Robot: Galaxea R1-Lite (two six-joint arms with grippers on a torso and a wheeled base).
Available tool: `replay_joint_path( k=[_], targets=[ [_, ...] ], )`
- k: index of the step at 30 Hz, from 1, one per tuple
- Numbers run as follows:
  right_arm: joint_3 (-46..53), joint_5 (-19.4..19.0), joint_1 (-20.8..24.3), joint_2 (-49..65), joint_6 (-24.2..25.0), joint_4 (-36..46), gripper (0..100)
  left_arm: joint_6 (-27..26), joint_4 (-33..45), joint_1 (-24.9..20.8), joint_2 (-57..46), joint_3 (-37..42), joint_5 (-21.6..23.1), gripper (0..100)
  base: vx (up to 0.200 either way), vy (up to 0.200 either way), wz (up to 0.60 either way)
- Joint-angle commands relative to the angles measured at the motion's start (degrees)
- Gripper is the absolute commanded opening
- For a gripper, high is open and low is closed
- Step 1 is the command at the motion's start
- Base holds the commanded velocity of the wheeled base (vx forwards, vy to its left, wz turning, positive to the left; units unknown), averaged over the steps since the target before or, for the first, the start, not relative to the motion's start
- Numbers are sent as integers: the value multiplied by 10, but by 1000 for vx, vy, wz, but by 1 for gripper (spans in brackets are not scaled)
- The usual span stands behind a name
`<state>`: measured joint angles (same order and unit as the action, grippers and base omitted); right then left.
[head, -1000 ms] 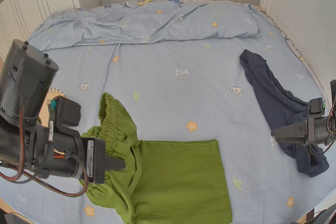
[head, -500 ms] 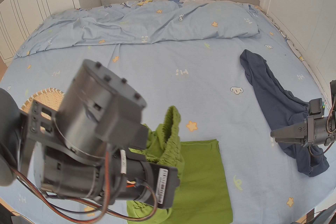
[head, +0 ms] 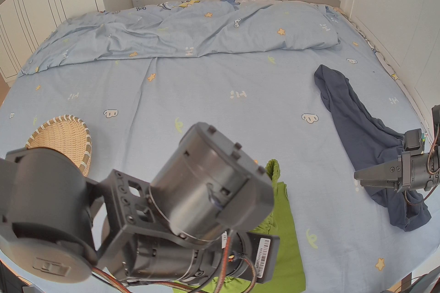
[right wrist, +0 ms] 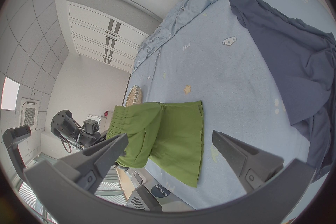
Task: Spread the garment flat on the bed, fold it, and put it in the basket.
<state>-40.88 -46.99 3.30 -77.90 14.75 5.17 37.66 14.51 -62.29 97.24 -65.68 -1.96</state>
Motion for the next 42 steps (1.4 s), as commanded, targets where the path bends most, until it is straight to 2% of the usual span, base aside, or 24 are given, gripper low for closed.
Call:
replay_joint_path(
  k=[1, 4, 9, 15, 17, 20, 23, 24, 25, 27, 29, 30, 31, 32, 33, 36, 42],
  targets=[
    [0, 0, -1, -2, 0, 0, 100, 9, -17, -5, 26, 0, -1, 100, 0, 0, 0],
    [0, 0, -2, -1, 0, 0, 100, 11, -27, -5, 30, 0, -1, 100, 0, 0, 0],
    [0, 0, -1, -2, 0, 0, 100, 87, -139, -5, 40, 21, 1, 100, 0, 0, 0],
    [0, 0, -1, -1, 0, 0, 100, 95, -263, 3, 40, 86, 4, 100, 0, 0, 0],
    [-1, -1, 0, 2, 0, 0, 100, 95, -298, 31, 34, 110, 6, 100, 0, 0, 0],
    [-2, -1, 3, 6, 1, 1, 100, 95, -319, 129, 1, 151, 39, 100, 0, 0, 0],
    [-4, -1, 4, 23, 2, 5, 100, 94, -321, 226, -43, 216, 139, 100, 0, 0, 0],
    [-4, -2, 4, 25, 2, 5, 100, 94, -322, 231, -45, 220, 145, 100, 0, 0, 0],
    [-3, -3, 6, 47, 5, 6, 100, 92, -324, 296, -67, 262, 218, 100, 0, 0, 0],
    [-4, -3, 16, 69, 18, 6, 100, 85, -325, 362, -79, 302, 297, 100, 0, 0, 0],
    [-6, -3, 28, 88, 34, 5, 100, 69, -331, 416, -79, 328, 343, 100, 0, 0, 0],
    [-6, -2, 28, 89, 35, 6, 100, 67, -332, 421, -79, 330, 347, 100, 0, 0, 0],
    [-6, -3, 36, 110, 51, 5, 100, 28, -346, 466, -67, 361, 375, 100, 0, 0, 0],
    [-7, -3, 36, 111, 52, 5, 100, 25, -348, 467, -65, 362, 376, 100, 0, 0, 0],
    [-7, -3, 38, 122, 55, 5, 100, -11, -363, 487, -37, 381, 386, 100, 0, 0, 0],
    [-7, -3, 40, 125, 56, 5, 100, -49, -399, 492, 19, 392, 389, 100, 0, 0, 0],
    [-7, -3, 39, 126, 56, 5, 100, -53, -440, 476, 80, 394, 389, 100, 0, 0, 0]
  ],
)
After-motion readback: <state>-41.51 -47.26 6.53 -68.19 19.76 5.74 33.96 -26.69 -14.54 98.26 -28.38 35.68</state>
